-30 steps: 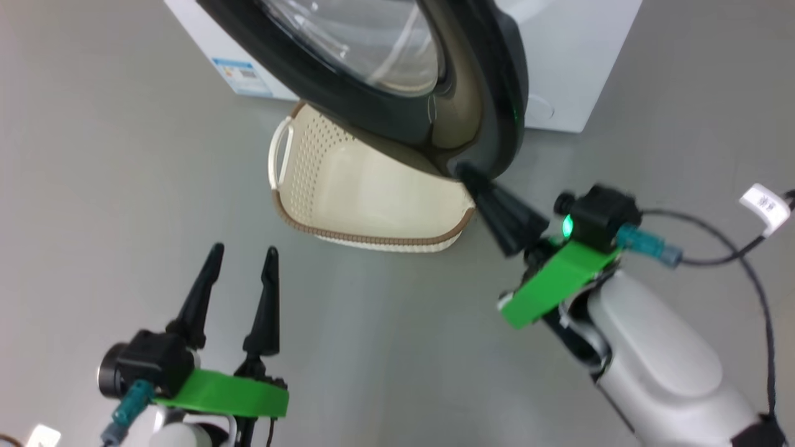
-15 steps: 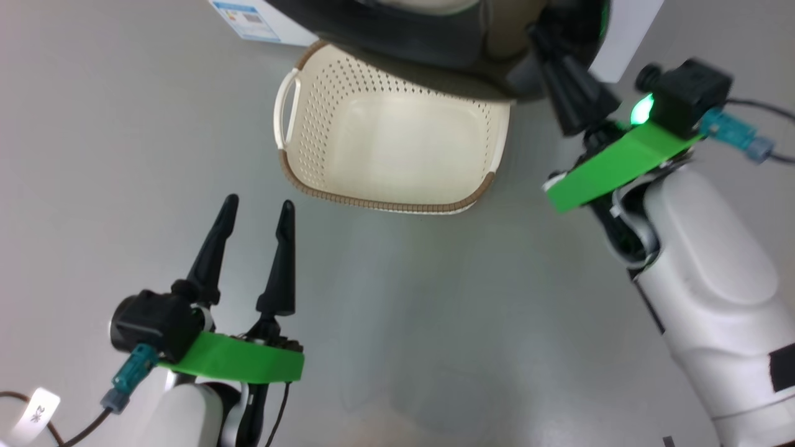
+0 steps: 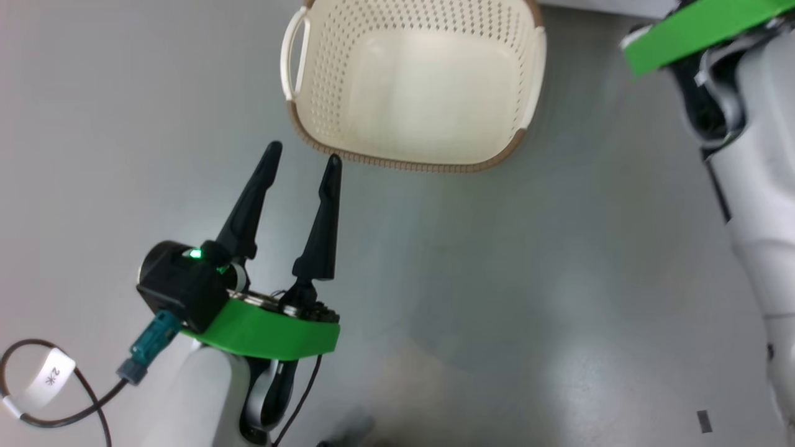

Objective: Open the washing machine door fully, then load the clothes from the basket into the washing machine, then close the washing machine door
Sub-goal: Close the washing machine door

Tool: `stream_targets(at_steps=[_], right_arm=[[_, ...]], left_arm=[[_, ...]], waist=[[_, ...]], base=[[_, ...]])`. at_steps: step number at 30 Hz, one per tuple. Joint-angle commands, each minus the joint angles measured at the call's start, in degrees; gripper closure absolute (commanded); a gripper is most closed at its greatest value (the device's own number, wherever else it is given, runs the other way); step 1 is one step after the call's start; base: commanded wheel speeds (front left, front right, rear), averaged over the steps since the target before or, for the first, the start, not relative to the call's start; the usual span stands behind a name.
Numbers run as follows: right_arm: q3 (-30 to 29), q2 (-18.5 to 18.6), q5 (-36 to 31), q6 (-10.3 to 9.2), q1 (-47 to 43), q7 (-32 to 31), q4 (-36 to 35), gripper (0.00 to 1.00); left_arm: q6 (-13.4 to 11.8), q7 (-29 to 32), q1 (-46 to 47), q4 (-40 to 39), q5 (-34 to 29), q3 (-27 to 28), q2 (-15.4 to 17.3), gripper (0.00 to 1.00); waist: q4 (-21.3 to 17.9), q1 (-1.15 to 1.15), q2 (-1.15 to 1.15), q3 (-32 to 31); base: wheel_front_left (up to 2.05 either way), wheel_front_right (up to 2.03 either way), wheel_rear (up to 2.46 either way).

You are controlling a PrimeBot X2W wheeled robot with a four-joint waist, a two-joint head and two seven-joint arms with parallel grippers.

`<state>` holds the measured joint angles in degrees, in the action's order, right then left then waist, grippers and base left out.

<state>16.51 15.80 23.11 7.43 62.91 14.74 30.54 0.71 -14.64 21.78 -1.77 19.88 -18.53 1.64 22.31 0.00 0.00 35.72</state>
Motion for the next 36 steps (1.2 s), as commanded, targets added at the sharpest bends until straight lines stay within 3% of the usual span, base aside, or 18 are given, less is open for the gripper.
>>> stream_targets(at_steps=[1,18,36], right_arm=[[-0.2,-0.8,-0.9,0.06,2.0,0.3,-0.3,1.0],[-5.6,-1.2,-3.4,0.06,9.9,0.3,3.0,1.0],[2.2,-0.6,4.9,0.06,-4.4,0.3,-2.3,1.0]], left_arm=[[-0.4,-0.4,0.8,-2.0,0.6,1.1,1.2,0.0],[-0.4,-0.4,2.4,-2.8,1.3,-0.4,1.2,0.0],[0.7,-0.4,-0.6,-0.3,-2.2,5.3,1.2,0.0]], waist=[[1.8,0.0,0.0,3.0],[2.2,0.0,0.0,5.5],[-3.2,0.0,0.0,-3.6]], base=[[0.0,0.0,0.0],[0.0,0.0,0.0],[0.0,0.0,0.0]])
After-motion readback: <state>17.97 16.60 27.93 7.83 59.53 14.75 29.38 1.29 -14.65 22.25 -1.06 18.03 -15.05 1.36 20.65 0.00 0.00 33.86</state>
